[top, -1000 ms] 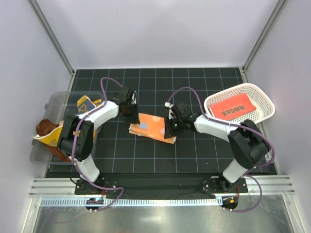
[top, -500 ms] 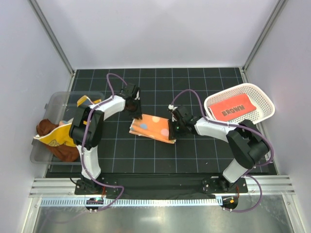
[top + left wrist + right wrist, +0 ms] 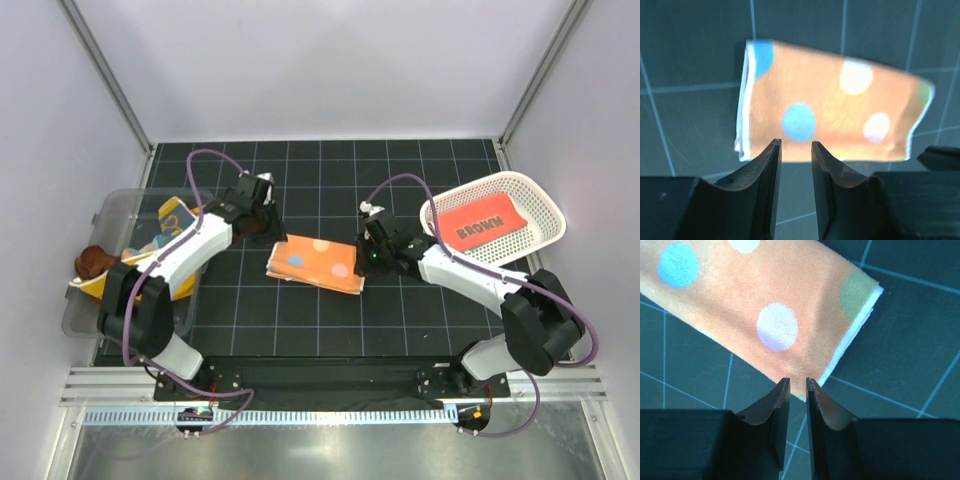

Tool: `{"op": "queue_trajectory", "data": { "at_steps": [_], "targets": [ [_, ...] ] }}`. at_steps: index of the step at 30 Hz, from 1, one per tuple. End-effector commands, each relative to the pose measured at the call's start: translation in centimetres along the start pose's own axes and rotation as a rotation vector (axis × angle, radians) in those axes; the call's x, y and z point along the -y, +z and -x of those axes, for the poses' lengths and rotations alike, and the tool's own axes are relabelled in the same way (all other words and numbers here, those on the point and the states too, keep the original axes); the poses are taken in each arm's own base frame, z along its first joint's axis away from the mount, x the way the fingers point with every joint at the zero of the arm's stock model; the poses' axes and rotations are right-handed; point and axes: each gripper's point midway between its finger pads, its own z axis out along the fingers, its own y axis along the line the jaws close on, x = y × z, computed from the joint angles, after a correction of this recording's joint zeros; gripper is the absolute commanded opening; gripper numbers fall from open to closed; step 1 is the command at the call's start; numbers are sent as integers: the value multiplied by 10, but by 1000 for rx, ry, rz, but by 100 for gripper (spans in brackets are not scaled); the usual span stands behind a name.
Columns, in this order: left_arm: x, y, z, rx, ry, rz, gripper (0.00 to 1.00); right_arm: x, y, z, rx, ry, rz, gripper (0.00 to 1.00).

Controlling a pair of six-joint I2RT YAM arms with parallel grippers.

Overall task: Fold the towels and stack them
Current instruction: Fold the towel, then neatly place the folded towel into the bin

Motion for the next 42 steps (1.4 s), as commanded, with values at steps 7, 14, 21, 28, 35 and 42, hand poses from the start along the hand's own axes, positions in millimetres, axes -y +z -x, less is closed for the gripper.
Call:
{"op": "queue_trajectory", "data": {
  "at_steps": [7, 14, 21, 28, 35, 42],
  "targets": [
    [-41, 35, -66, -122, -63, 115, 33, 3, 22, -33, 9, 180, 48, 27],
    [-53, 33, -69, -110, -77, 177, 33, 1, 6, -21, 53, 198, 46, 34],
    [-61, 33, -72, -104, -88, 219, 33, 11, -3, 13, 183, 298, -41, 62],
    [-66, 36, -74, -113, -104, 246, 32, 16, 25, 23, 217, 382, -58, 66],
    [-73, 26, -60, -72, -90, 311, 33, 19, 43, 13, 207, 439, -52, 64],
    [-64, 16, -31, -23, -96, 319, 36, 15, 53, 0, 203, 492, 11, 58]
  ]
}}
